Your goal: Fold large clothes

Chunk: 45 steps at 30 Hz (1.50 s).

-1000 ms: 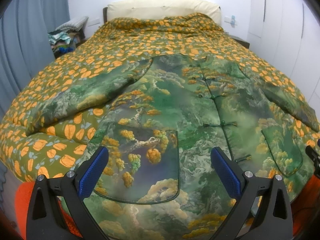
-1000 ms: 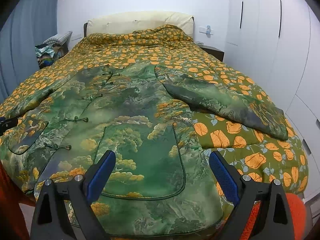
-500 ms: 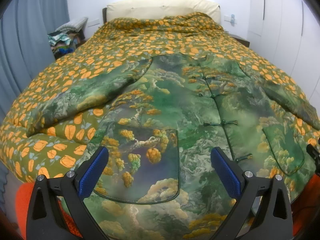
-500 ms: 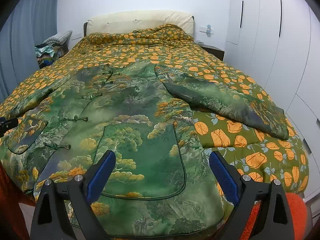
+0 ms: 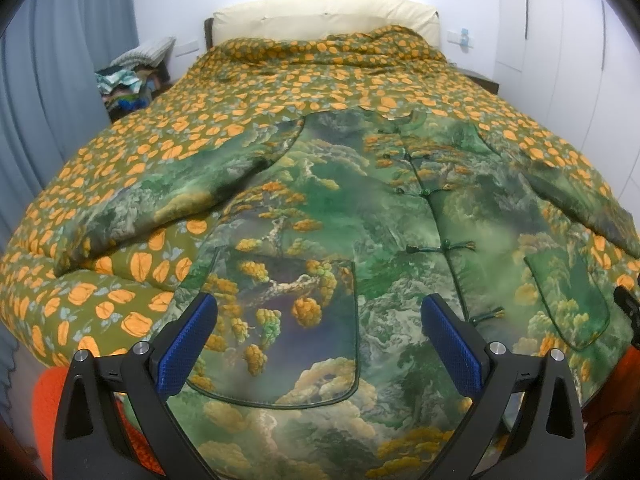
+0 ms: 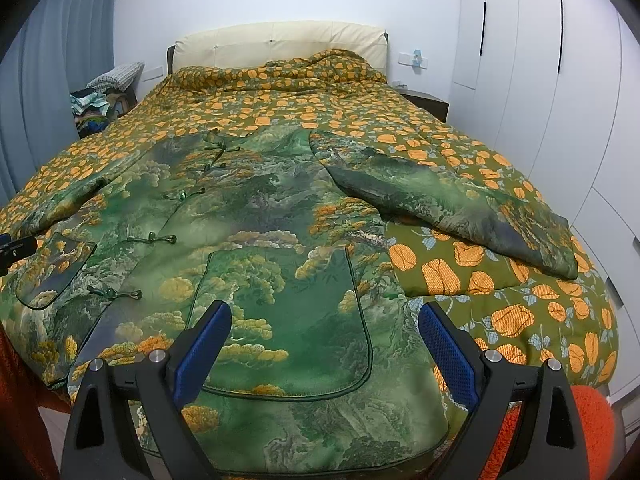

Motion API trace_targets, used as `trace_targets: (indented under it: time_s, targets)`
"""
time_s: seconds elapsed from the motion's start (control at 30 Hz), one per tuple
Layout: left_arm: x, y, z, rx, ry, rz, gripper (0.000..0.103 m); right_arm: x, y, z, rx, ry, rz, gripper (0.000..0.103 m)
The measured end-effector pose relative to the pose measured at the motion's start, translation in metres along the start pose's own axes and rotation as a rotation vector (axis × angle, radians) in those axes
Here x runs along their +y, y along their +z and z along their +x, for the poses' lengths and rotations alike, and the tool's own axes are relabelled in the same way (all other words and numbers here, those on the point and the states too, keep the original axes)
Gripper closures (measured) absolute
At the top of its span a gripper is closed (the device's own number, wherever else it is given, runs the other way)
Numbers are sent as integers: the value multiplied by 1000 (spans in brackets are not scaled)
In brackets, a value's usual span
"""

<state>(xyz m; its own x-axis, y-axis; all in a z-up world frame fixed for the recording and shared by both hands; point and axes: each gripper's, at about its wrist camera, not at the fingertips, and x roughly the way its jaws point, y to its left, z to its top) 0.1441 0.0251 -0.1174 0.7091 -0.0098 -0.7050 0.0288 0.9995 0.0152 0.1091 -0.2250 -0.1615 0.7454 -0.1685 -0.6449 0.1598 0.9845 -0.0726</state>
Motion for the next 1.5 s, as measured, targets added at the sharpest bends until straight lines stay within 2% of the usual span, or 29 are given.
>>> trace_targets:
  time_s: [1.5]
  targets:
    - [5,3,-2,-22,14,12,1,-2,-1,2,16,-6,4,9]
